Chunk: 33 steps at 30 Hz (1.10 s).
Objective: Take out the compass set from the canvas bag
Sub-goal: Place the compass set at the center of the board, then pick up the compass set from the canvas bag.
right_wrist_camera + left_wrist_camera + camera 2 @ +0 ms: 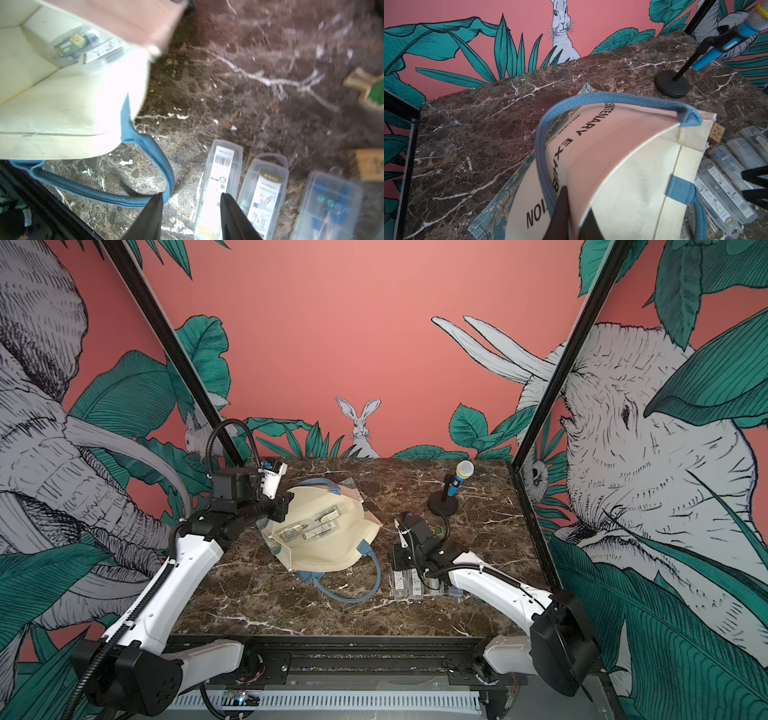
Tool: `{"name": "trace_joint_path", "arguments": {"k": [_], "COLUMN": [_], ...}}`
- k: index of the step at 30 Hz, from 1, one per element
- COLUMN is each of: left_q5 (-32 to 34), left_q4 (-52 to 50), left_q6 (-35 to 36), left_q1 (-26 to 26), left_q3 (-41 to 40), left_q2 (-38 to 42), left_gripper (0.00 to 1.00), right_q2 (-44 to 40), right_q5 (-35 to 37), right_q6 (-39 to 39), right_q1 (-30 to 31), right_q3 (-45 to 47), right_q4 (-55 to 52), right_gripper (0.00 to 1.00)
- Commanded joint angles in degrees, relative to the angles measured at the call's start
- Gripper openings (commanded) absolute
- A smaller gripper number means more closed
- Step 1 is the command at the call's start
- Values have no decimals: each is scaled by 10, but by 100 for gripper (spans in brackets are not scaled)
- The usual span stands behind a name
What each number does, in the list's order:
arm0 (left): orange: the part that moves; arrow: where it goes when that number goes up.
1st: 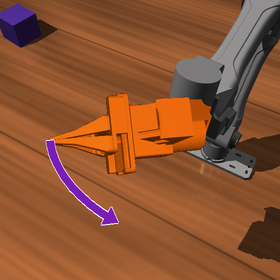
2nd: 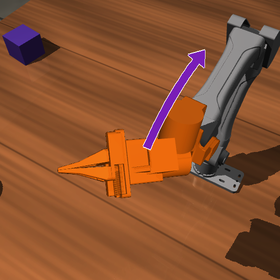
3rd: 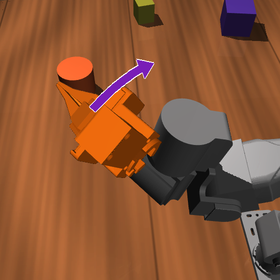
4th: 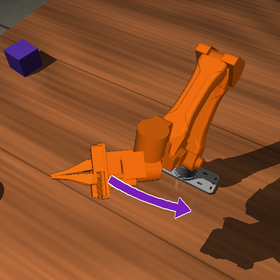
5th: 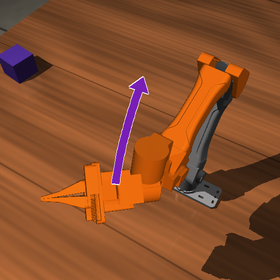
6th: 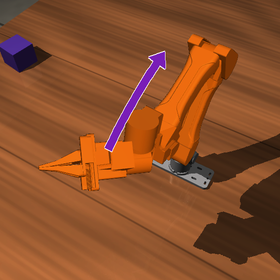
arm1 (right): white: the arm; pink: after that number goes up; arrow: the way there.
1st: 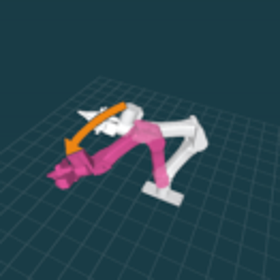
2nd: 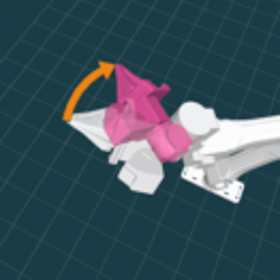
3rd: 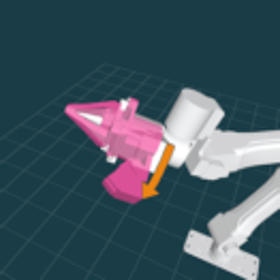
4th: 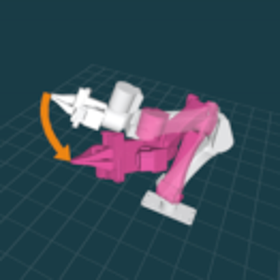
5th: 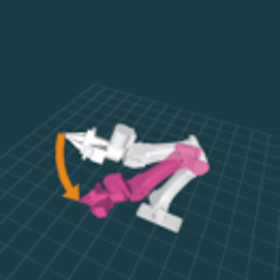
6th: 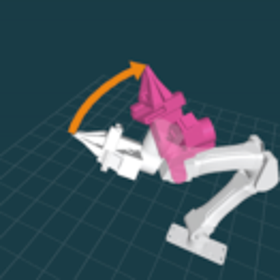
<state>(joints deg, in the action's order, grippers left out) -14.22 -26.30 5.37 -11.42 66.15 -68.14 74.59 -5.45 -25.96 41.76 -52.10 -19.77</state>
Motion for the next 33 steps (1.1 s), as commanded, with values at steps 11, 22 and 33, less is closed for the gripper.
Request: {"name": "trace_joint_path", "arguments": {"k": [11,22,33], "left_q5": [-40,-73,-92], "left_q4": [28,33,44], "left_q6": [-3,-12,-21], "left_q1": [2,1,1], "left_q3": [4,2,-13], "left_q2": [9,5,13], "left_gripper": [0,0,0], "right_q2": [220,457,594], "right_q5": [-65,29,-33], "right_q6": [638,856,775], "right_q1": [133,129,97], "right_q3": [-199,-375,-536], "right_q4": [136,135,62], "right_gripper": [45,62,68]}}
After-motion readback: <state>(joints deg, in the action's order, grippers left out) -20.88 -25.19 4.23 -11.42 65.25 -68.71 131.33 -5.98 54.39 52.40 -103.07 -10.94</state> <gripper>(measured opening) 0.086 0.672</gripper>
